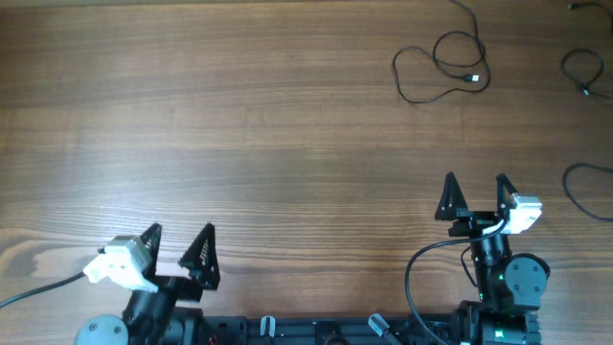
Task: Untangle cables
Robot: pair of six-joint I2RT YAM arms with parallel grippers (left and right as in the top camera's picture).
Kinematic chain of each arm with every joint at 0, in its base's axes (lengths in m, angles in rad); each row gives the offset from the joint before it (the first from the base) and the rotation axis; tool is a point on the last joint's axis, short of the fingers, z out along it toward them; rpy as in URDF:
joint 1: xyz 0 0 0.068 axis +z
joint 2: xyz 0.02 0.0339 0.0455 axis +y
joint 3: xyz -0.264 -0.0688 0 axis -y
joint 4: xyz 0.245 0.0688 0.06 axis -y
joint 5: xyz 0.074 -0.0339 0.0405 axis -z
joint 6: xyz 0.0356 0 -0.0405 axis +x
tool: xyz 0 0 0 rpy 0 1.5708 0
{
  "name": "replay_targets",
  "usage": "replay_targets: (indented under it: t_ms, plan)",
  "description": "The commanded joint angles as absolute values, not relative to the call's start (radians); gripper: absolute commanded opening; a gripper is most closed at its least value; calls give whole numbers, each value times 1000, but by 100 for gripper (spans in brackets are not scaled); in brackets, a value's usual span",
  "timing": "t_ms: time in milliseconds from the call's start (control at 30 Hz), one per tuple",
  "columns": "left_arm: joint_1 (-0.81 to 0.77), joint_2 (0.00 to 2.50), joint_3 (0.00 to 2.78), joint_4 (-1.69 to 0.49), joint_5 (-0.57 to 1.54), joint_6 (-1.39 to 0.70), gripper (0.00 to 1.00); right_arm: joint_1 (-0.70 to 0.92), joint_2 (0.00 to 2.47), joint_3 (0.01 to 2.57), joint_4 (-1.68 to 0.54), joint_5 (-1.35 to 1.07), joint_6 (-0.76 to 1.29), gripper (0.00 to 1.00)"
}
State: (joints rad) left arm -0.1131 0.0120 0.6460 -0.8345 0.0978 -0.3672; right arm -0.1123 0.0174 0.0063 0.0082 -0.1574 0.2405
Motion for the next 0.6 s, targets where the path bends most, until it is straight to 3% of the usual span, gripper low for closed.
replay_targets:
  t_ms: [0,567]
  plan:
    - [-49,4,598,-753,136,-317,100,-109,4,5,14,-178,246,100]
    - [-11,6,506,-542,224,-216,100,-109,4,5,14,-178,246,100]
